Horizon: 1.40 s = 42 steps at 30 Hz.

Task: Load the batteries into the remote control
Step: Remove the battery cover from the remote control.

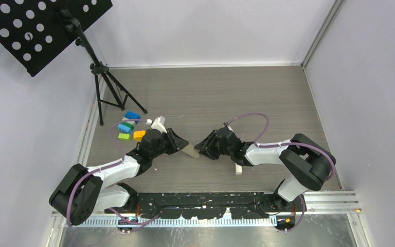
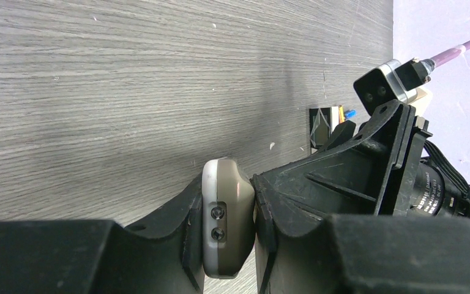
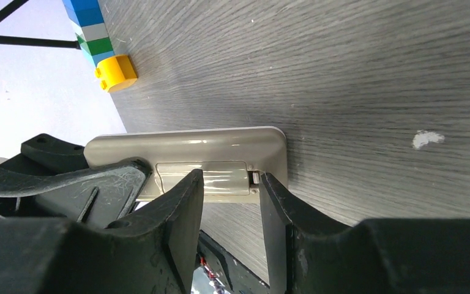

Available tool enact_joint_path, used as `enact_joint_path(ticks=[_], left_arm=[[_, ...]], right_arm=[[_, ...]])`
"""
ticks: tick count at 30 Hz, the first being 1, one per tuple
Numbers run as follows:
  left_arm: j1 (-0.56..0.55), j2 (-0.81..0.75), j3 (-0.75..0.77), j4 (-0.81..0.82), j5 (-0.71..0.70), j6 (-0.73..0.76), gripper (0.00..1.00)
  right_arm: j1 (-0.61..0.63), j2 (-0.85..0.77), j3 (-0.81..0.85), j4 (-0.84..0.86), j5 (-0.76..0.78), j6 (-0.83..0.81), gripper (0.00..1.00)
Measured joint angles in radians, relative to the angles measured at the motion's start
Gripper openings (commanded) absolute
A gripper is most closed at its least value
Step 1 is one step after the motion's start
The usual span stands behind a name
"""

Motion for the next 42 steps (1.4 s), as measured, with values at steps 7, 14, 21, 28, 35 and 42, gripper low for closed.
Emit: enact_joint_path(ticks=[7,14,21,28,35,42], left_arm=[[0.000,0.008,0.000,0.012,0.002,0.000,0.00],[0.013,0.037,0.000,0.057,0.014,0.005,0.00],[0.025,0.064,0.001,0.098,0.025,0.028,0.00],[0.040,0.084,0.008,0.121,0.014,0.042,0.00],[0.042,0.096,0.031,0.104,-0.010,0.056,0.00],[0.038,0.085,0.081,0.001,-0.042,0.082,0.00]], right_arm=[[-0.006,0.017,0.000,0.032,-0.005,0.010,0.45],[-0.018,0.041,0.000,0.077,-0.011,0.020,0.45],[-0.027,0.074,-0.030,0.194,-0.025,0.024,0.44],[-0.039,0.163,-0.085,0.458,-0.047,0.021,0.42],[-0.043,0.228,-0.108,0.626,-0.054,-0.015,0.39],[-0.045,0.291,-0.117,0.758,-0.064,-0.056,0.38]])
